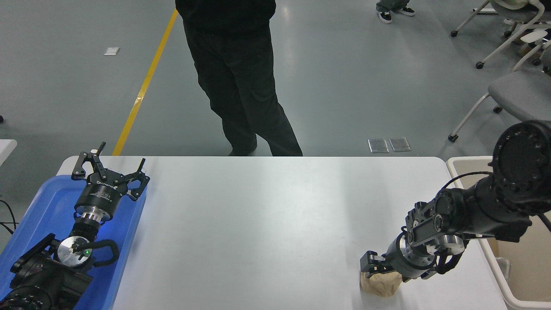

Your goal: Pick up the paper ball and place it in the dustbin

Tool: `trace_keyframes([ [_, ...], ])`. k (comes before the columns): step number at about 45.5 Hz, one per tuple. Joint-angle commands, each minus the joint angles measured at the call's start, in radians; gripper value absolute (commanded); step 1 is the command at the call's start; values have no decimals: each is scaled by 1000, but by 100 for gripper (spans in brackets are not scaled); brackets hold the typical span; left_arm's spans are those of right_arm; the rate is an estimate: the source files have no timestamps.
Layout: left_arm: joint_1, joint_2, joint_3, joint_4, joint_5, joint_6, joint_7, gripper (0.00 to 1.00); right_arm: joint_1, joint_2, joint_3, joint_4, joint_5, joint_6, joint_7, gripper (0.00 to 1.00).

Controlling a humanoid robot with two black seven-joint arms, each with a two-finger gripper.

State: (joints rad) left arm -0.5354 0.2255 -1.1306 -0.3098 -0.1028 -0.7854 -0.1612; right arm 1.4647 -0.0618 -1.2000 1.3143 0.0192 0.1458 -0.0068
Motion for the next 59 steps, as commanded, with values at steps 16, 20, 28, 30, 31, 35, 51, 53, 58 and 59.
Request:
trace_keyframes([
  [16,0,0,0,0,-2,0,0,99,-78,22,10,-59,1,-37,1,87],
  [20,0,0,-1,0,-2,0,0,99,-86,22,8,-59,1,-40,1,87],
  [28,0,0,-1,0,-2,0,0,99,-98,22,8,-59,2,-41,1,62],
  [30,0,0,0,0,-2,0,0,99,-99,22,8,-59,2,-41,1,55],
  [31,0,0,-1,0,-2,0,0,99,-99,22,8,-59,4,-41,1,52],
  [35,0,0,-1,0,0,0,0,99,-96,17,8,-56,10,-41,1,27],
  [51,0,0,-1,0,-2,0,0,99,-63,-6,-6,-41,146,-31,1,0],
  [53,0,0,-1,0,-2,0,0,99,-58,-7,-6,-41,146,-31,1,0],
  [58,0,0,-1,0,-2,0,0,99,-52,-7,-6,-30,146,-31,1,0],
  [59,0,0,0,0,-2,0,0,99,-50,-7,-6,-27,146,-29,-1,0],
])
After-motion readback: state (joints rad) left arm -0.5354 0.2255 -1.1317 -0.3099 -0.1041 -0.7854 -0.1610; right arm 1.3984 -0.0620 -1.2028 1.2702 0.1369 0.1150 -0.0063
